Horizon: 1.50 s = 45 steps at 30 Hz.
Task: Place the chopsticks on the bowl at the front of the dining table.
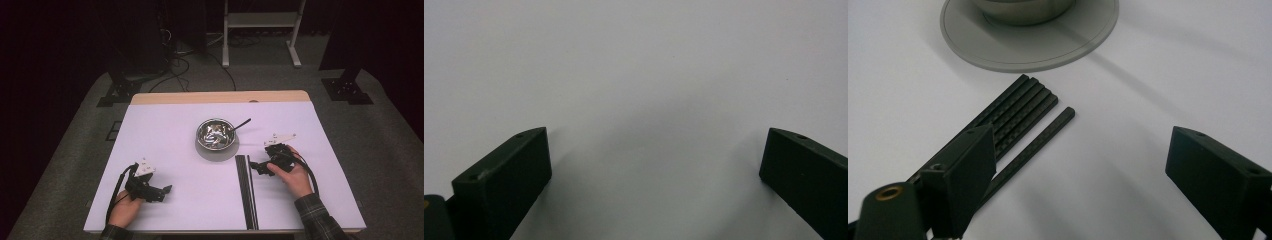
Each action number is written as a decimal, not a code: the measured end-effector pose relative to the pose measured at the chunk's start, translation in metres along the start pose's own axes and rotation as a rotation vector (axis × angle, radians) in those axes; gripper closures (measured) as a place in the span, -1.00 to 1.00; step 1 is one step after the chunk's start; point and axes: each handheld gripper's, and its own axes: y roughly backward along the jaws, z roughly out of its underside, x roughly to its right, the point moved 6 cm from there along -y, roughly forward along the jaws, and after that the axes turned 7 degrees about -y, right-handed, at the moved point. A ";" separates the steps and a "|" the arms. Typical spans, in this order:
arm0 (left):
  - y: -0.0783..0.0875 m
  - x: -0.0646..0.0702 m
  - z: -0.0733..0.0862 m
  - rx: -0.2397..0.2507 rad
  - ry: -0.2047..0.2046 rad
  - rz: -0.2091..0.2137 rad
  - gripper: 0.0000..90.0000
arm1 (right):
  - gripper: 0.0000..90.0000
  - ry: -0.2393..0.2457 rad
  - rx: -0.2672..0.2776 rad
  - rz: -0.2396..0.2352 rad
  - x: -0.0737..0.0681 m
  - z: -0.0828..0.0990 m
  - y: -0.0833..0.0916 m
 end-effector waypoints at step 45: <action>0.000 0.000 0.000 0.000 -0.001 0.000 -1.00 | -0.74 -0.019 0.048 -0.053 -0.029 0.053 0.057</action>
